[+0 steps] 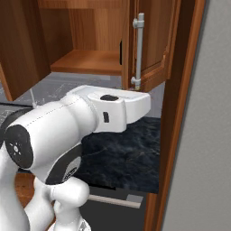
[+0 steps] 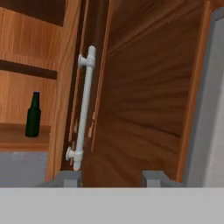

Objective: Get the candle and the beer from the cabinet and move them to the dining counter.

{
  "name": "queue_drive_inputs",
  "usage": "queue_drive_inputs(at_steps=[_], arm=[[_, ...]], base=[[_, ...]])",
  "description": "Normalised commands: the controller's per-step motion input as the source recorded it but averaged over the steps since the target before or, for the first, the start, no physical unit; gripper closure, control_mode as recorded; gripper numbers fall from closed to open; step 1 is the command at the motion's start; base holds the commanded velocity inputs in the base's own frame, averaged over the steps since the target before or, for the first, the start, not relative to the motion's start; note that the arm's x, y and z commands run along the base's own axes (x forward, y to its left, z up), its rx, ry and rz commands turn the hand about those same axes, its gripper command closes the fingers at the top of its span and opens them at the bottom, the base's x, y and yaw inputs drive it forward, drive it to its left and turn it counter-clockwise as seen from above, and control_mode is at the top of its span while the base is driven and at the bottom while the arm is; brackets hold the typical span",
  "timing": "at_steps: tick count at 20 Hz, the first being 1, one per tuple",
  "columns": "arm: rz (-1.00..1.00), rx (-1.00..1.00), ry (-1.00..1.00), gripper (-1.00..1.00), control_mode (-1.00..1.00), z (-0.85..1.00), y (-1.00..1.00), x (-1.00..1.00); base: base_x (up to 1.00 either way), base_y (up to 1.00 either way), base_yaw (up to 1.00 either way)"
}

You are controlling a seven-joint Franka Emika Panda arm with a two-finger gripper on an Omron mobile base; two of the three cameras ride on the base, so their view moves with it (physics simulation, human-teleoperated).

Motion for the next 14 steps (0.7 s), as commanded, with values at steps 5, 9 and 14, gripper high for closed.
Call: queue_drive_inputs(at_steps=[5, 9, 14], arm=[[-0.11, -0.04, 0.06, -1.0, -1.0, 0.0, 1.0, -0.2], [-0.24, 0.0, 0.0, -1.0, -1.0, 0.0, 0.93, 0.33], [-0.28, 0.01, 0.0, -1.0, -1.0, 0.0, 0.61, 0.68]], base=[[0.0, 0.0, 0.0], [0.0, 0.0, 0.0], [0.0, 0.0, 0.0]])
